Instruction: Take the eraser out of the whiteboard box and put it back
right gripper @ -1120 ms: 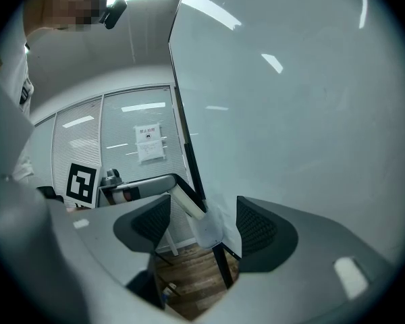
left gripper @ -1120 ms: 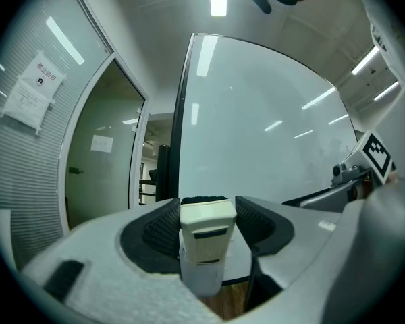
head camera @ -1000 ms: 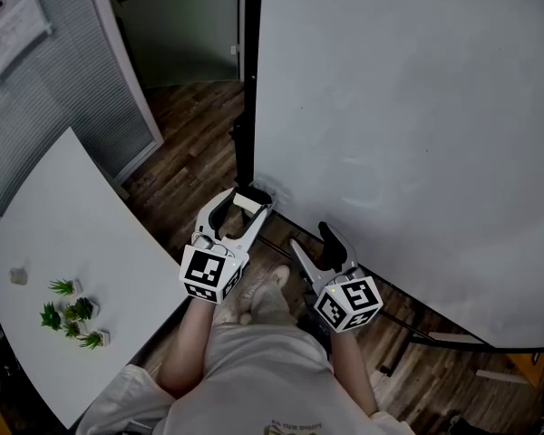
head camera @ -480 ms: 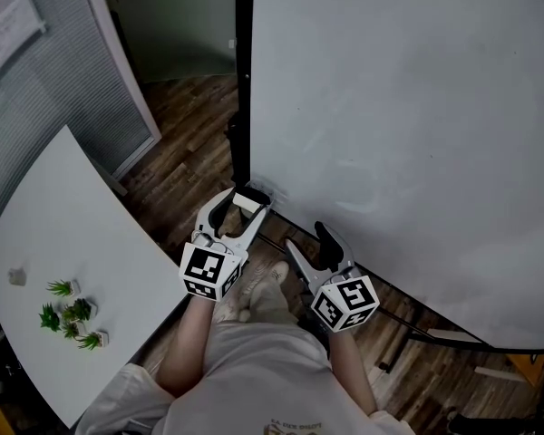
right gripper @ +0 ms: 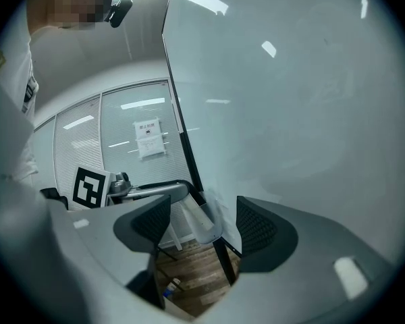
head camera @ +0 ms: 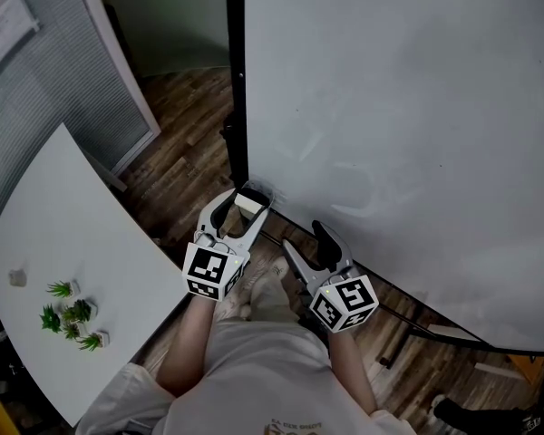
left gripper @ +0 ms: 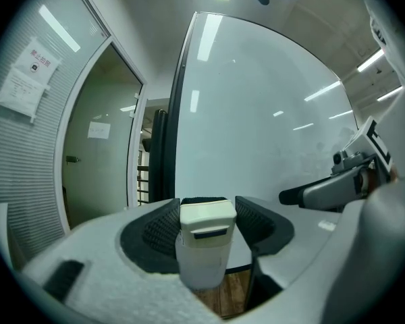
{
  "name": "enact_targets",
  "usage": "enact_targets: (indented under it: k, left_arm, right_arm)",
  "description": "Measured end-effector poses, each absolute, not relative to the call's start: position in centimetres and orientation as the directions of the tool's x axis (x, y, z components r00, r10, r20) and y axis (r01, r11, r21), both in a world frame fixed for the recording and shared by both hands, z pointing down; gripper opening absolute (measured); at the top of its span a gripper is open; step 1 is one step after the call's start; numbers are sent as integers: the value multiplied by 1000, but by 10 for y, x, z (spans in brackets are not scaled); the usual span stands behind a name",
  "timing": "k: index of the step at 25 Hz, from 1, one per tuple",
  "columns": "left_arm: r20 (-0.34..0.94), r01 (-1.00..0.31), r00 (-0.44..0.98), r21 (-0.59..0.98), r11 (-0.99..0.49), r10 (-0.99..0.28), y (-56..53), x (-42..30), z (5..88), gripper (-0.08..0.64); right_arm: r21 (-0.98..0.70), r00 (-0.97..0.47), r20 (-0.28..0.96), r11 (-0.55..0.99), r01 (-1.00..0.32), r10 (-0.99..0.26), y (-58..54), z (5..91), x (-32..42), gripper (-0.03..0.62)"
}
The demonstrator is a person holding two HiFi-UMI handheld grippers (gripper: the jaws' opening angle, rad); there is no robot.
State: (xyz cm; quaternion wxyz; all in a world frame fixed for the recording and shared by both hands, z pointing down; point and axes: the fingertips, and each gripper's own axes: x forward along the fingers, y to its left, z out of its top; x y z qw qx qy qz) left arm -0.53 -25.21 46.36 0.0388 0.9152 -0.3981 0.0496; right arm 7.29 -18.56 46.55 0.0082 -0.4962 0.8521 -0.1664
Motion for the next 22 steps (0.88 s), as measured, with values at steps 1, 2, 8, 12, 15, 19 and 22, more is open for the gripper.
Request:
enact_targets:
  k: [1, 2, 8, 12, 15, 19, 22]
  left_arm:
    - [126, -732, 678, 28, -681, -724, -253, -5, 465, 255]
    - [131, -731, 678, 25, -681, -723, -254, -4, 467, 256]
    - [149, -727, 678, -5, -686, -720, -256, -1, 472, 256]
    - [171, -723, 675, -40, -690, -717, -258, 1, 480, 256]
    - [177, -722, 675, -42, -691, -716, -258, 2, 483, 258]
    - [184, -723, 673, -39, -690, -716, -261, 2, 486, 258]
    - [191, -720, 676, -34, -693, -712, -262, 2, 489, 258]
  right_arm:
    - [-291, -509, 148, 454, -842, -848, -187, 465, 72, 307]
    - [-291, -512, 145, 458, -840, -847, -188, 464, 71, 305]
    - [-301, -526, 151, 468, -831, -837, -192, 467, 65, 304]
    - [-304, -526, 156, 466, -831, -836, -194, 472, 65, 304]
    - [-286, -524, 169, 468, -836, -835, -194, 473, 65, 304]
    - [-285, -520, 174, 462, -840, -836, -195, 474, 67, 304]
    - [-285, -516, 174, 459, -842, -839, -196, 475, 68, 304]
